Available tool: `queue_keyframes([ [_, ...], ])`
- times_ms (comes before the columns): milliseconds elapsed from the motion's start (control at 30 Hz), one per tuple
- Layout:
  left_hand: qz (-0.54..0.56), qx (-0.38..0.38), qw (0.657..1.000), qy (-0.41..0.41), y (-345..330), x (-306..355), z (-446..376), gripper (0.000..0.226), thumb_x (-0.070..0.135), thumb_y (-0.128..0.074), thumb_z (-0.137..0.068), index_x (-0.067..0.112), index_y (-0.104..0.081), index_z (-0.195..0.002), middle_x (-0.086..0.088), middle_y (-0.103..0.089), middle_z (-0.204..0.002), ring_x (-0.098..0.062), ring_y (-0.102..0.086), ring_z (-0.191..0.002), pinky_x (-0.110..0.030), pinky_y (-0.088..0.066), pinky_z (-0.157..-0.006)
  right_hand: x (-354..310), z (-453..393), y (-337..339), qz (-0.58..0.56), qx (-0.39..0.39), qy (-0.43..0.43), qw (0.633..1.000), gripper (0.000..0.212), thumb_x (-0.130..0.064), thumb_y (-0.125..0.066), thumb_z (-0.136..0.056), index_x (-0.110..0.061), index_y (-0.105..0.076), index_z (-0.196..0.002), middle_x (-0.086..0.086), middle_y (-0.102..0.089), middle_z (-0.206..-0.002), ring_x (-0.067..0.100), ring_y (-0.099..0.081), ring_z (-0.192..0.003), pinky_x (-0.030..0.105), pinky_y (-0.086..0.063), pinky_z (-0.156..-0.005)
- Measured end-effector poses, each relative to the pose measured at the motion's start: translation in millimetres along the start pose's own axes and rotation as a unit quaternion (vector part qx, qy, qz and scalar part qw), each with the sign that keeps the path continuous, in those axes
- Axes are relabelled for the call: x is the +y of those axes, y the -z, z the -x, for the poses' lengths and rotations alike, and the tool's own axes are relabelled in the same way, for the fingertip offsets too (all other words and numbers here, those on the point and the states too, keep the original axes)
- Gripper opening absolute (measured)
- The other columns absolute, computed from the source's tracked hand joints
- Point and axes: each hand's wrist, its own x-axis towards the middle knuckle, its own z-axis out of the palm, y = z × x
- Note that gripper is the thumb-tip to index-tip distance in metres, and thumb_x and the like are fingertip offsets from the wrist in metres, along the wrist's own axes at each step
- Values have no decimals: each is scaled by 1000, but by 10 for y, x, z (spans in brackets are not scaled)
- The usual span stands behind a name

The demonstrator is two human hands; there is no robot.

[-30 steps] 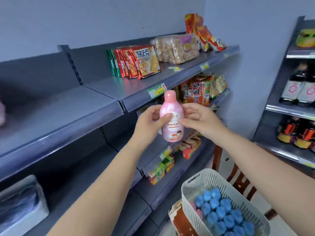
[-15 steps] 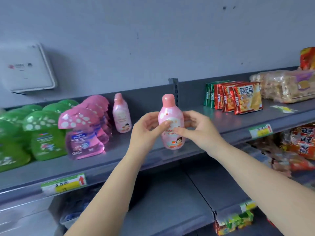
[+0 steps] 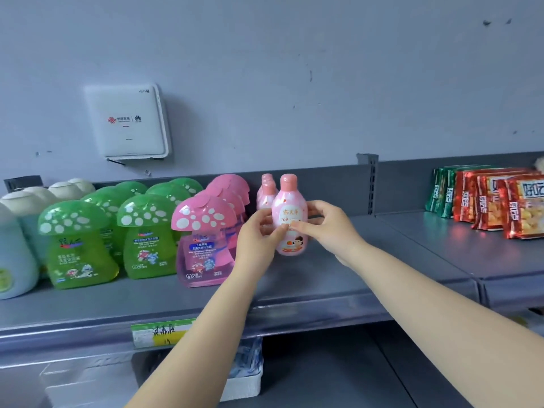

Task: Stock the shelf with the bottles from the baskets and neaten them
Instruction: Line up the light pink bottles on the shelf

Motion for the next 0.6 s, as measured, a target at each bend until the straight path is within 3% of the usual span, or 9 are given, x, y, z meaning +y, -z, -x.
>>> queue_keyframes([
  [200, -83, 32, 996, 20, -33, -146, -138, 41, 15, -60, -90, 10, -49, -129, -1, -59, -114, -15, -56, -98, -19, -45, -73, 122, -206, -157, 5, -20, -13, 1000, 34, -18, -75, -78, -18, -57, -108, 2, -66, -108, 20, -64, -99, 43, -54, -87],
  [267, -100, 41, 994, 24, -42, -179, -164, 39, 15, -59, -91, 9, -49, -128, -6, -59, -119, -19, -57, -104, -25, -45, -81, 136, -248, -199, 8, -22, -10, 1000, 34, -19, -75, -78, -18, -57, -107, 1, -65, -107, 19, -64, -98, 42, -55, -87],
  [400, -134, 54, 989, 30, -48, -218, -185, 31, 15, -55, -93, 7, -51, -122, -8, -59, -113, -20, -57, -99, -26, -44, -79, 147, -307, -276, 21, -28, -5, 999, 37, -19, -76, -78, -18, -57, -109, 0, -65, -107, 18, -64, -98, 40, -54, -87],
  [600, -171, 31, 982, 73, -40, -273, -208, 33, 15, -52, -94, 4, -48, -125, -14, -58, -119, -29, -57, -108, -35, -48, -90, 213, -307, -342, 64, -36, 4, 997, 38, -21, -75, -78, -16, -59, -111, -1, -65, -105, 19, -64, -99, 35, -53, -87],
])
